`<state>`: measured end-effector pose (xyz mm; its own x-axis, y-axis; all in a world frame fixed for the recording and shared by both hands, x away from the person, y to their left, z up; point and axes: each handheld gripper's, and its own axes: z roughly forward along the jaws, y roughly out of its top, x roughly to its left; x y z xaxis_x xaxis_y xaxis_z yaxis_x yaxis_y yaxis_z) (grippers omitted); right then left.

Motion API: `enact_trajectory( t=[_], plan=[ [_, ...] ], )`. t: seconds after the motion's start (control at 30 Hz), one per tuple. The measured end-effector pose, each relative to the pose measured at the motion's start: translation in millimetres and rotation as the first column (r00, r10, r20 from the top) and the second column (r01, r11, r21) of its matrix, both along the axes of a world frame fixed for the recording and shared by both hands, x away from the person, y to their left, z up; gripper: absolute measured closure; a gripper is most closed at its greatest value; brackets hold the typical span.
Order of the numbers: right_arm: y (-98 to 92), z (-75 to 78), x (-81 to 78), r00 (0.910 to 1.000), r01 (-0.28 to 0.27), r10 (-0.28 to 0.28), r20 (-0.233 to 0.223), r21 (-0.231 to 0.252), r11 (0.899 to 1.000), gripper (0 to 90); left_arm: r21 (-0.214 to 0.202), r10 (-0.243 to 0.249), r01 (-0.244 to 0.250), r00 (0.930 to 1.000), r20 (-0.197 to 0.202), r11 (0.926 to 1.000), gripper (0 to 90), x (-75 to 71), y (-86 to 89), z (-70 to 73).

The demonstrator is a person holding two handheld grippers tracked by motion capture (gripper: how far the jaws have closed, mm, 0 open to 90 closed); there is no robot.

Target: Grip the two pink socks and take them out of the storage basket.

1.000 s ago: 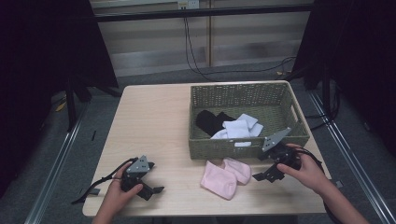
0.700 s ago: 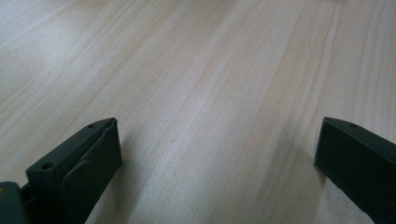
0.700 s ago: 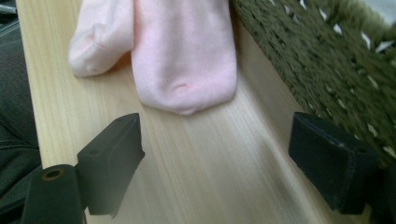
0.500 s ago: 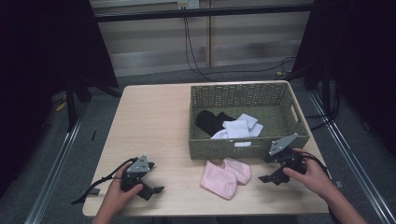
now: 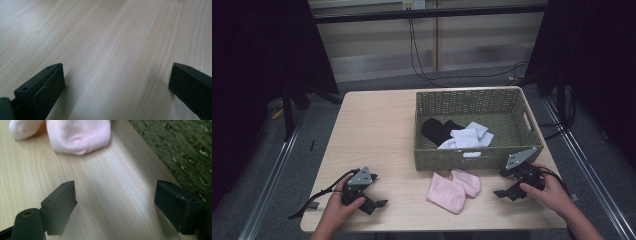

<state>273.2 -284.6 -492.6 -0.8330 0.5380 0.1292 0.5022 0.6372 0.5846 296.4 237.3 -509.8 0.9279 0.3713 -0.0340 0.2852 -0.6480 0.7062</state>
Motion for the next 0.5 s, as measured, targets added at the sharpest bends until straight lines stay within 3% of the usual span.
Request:
enact_trajectory(
  t=[0.33, 0.5],
  plan=[
    [-10.9, -11.1, -10.4, 0.9923, -0.006, -0.001, 0.124, 0.059, 0.998, 15.8, 0.001, 0.0, 0.0, 1.0, 0.0, 1.0, 0.0, -0.1, 0.0, 0.0],
    [-13.3, -13.7, -13.3, 0.989, 0.002, -0.013, 0.147, 0.073, 0.997, 15.7, 0.001, 0.0, 0.0, 1.0, 0.0, 1.0, 0.0, -0.1, 0.1, 0.0]
  ],
)
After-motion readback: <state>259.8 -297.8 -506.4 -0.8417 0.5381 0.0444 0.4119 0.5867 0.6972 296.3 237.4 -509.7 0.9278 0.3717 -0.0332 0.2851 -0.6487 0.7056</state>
